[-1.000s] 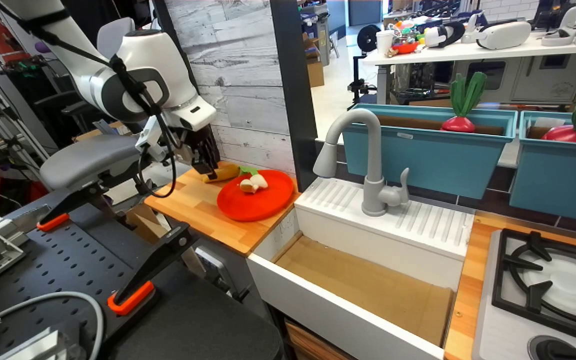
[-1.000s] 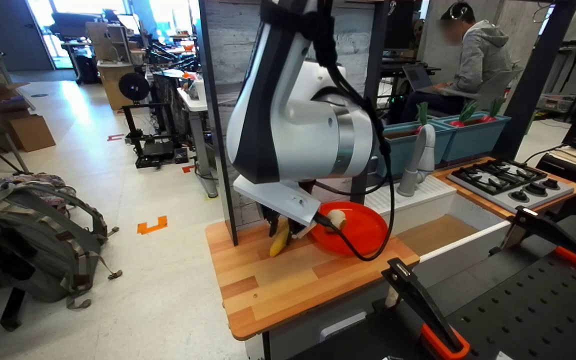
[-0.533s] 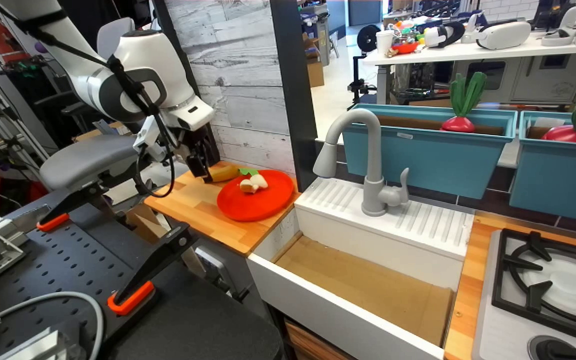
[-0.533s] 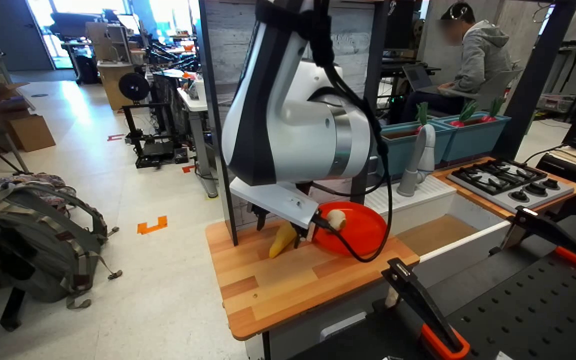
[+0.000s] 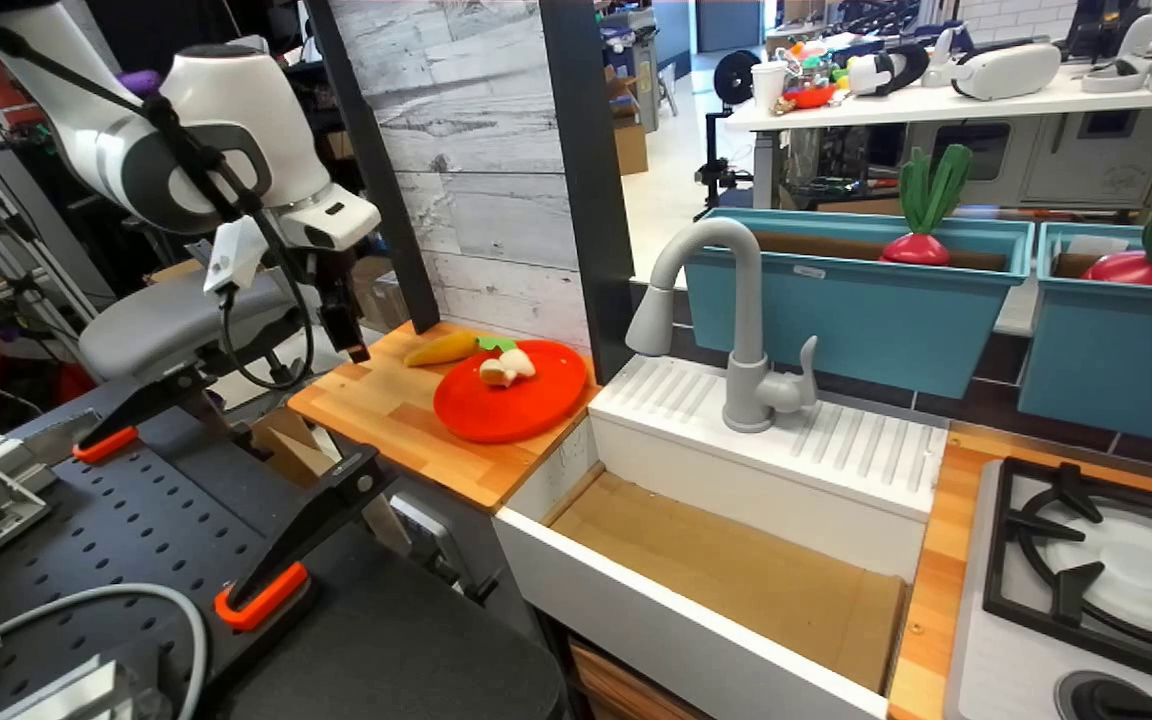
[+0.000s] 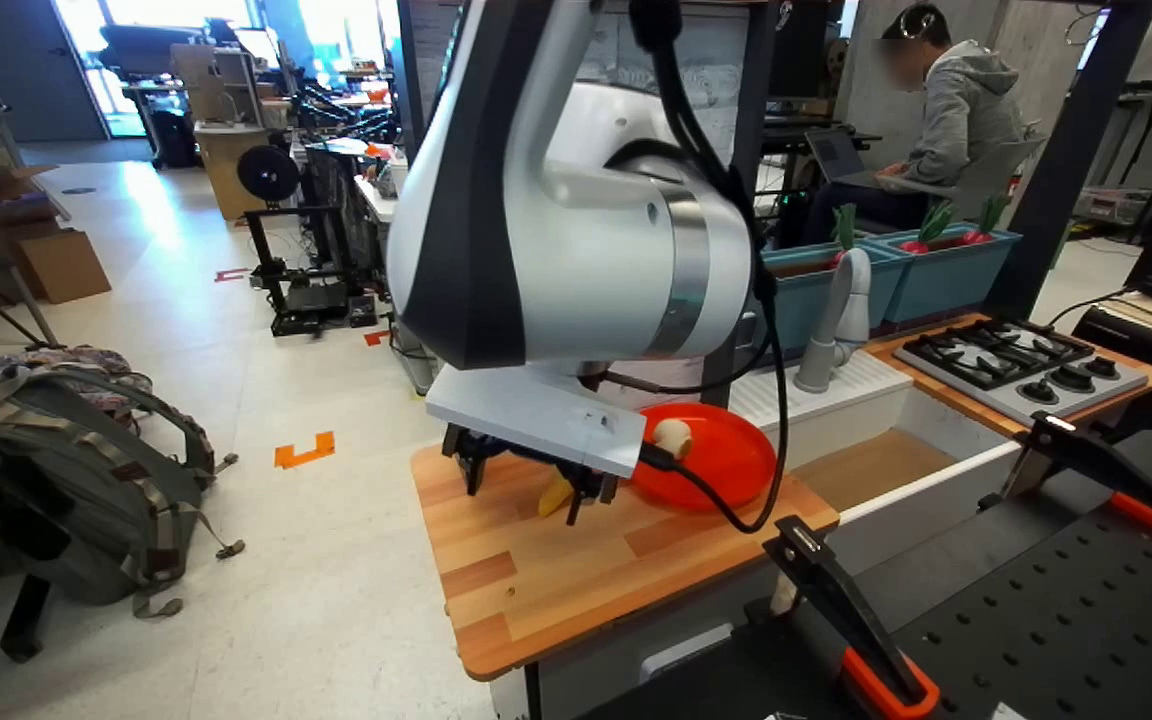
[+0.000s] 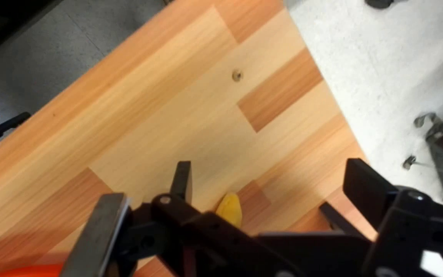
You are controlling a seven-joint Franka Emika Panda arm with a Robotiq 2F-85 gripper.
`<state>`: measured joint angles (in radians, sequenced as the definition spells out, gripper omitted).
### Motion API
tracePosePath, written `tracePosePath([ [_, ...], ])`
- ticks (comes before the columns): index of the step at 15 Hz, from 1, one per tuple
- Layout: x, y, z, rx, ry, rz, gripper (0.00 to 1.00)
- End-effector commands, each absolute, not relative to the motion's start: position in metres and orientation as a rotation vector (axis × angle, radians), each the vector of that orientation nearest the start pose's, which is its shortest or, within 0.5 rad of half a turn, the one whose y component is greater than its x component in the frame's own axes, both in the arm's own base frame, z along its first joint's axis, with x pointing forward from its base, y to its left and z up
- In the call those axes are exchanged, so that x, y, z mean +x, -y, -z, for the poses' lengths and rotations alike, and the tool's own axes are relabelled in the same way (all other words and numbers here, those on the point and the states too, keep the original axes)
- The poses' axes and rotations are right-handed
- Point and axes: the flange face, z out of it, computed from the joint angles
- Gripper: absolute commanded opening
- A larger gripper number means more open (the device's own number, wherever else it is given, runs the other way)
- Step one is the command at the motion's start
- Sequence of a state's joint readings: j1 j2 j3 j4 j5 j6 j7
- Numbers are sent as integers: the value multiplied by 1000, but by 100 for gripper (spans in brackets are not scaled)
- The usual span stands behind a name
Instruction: Move the carrot plush backward
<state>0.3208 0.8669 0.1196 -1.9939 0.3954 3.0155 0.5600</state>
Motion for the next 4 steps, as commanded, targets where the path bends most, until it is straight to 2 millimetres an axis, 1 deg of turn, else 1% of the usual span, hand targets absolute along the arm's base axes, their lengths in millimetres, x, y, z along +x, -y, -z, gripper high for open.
tracePosePath([
  [1, 493, -233, -68, -2884, -526, -9, 100],
  [2, 486, -235, -72, -2914, -457, -23, 100],
  [3, 505, -238, -54, -2870, -585, 13, 100],
  [4, 498, -240, -58, -2886, -538, 1, 100],
])
